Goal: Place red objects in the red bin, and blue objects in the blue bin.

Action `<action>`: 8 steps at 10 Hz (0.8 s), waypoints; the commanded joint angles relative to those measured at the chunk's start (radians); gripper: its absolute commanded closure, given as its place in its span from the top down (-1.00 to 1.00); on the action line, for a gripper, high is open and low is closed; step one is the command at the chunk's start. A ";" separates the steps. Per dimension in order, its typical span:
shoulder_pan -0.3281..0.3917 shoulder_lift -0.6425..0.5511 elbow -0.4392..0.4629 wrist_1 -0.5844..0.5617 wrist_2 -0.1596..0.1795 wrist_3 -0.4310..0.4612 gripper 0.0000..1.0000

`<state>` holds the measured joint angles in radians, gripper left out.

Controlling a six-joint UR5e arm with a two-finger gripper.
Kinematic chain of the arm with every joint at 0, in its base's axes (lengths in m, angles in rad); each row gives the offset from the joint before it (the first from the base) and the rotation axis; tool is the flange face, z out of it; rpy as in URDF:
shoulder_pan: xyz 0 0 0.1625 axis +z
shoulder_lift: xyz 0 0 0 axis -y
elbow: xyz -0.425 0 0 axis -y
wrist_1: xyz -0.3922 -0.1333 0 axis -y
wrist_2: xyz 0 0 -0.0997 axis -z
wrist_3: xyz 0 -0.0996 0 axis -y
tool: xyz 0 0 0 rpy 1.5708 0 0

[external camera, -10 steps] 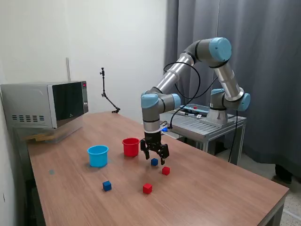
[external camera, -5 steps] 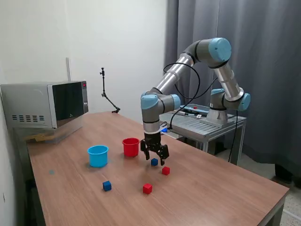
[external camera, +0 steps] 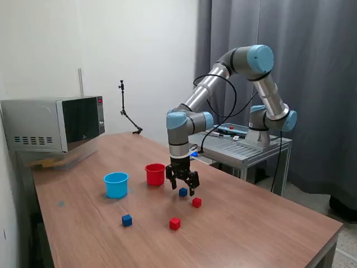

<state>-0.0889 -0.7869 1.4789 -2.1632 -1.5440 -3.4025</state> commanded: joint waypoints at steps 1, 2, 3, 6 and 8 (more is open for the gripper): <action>0.000 0.000 0.000 -0.003 0.002 0.000 1.00; 0.000 0.002 0.000 -0.003 0.004 0.000 1.00; 0.000 0.002 0.000 -0.003 0.004 0.000 1.00; 0.000 0.000 0.000 -0.003 0.004 0.000 -1.00; -0.002 0.002 0.000 -0.003 0.004 0.000 -1.00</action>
<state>-0.0894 -0.7861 1.4788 -2.1660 -1.5401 -3.4023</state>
